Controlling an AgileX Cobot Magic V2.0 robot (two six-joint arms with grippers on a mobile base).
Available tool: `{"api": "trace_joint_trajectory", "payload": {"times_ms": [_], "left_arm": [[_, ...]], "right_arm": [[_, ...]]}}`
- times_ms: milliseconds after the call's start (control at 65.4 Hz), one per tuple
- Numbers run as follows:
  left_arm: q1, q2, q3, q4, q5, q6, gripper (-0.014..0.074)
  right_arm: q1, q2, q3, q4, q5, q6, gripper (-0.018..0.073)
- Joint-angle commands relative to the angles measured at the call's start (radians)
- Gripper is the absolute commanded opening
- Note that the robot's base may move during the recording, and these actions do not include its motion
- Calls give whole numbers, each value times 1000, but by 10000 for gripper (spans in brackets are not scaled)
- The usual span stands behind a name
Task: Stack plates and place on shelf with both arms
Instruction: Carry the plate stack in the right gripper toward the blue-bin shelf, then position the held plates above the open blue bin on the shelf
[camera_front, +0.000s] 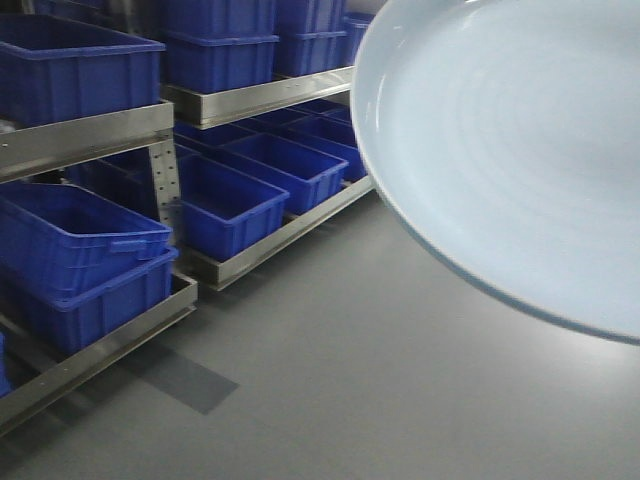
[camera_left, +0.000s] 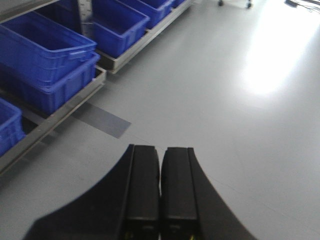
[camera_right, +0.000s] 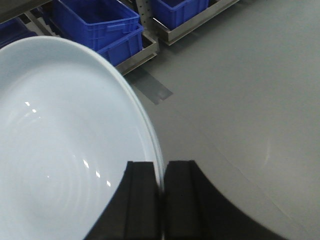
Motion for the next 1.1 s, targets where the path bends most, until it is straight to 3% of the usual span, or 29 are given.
{"api": "trace_joint_trajectory", "payload": {"times_ms": [0, 1086], "left_arm": [[-5, 8, -29, -4, -86, -2, 87], [-5, 8, -29, -4, -86, -2, 87]], "right_arm": [[-5, -1, -30, 7, -94, -3, 15], [-5, -1, -30, 7, -94, -3, 15]]}}
